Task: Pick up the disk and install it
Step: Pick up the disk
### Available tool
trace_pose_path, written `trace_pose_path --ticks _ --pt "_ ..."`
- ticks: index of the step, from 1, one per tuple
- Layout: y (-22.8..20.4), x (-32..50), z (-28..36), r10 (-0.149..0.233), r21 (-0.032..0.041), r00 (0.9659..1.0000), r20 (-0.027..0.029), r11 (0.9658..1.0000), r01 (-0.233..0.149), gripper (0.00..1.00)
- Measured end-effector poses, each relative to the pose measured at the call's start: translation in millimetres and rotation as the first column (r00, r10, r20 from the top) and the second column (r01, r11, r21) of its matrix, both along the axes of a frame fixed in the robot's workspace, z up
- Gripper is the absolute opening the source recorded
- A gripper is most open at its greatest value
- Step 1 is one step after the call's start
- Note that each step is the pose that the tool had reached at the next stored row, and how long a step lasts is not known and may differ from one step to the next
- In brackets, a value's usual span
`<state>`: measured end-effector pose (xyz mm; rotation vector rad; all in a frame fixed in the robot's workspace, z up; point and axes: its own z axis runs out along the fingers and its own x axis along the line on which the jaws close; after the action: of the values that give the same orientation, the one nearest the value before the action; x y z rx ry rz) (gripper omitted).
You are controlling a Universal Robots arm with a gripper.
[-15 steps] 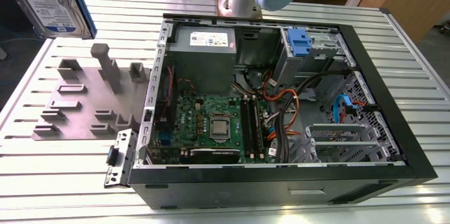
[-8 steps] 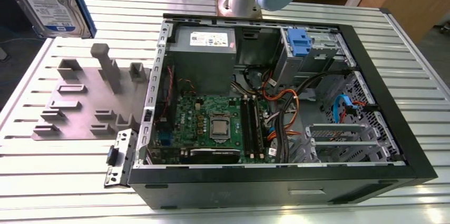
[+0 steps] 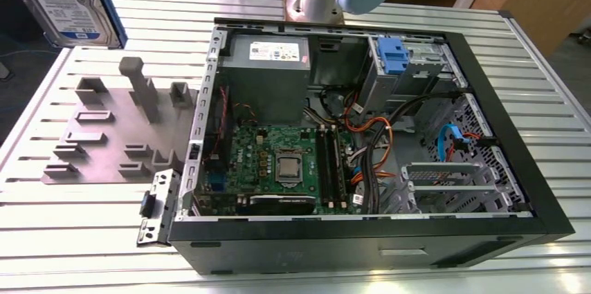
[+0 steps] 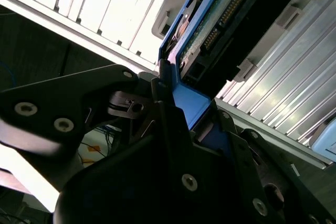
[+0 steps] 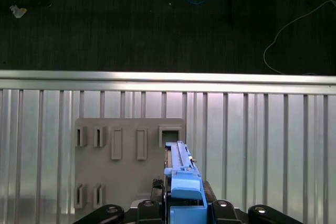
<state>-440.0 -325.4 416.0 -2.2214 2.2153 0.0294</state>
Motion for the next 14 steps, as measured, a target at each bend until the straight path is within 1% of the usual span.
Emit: trace_pose_path --ticks 4,14 --pt "-0.1 -0.1 1.0 0.000 -0.0001 1.0000 -0.0002 1.0000 0.000 0.36" --pt "-0.1 0.0 8.7 0.000 0.0000 1.0000 -0.0001 1.0000 0.000 0.36"
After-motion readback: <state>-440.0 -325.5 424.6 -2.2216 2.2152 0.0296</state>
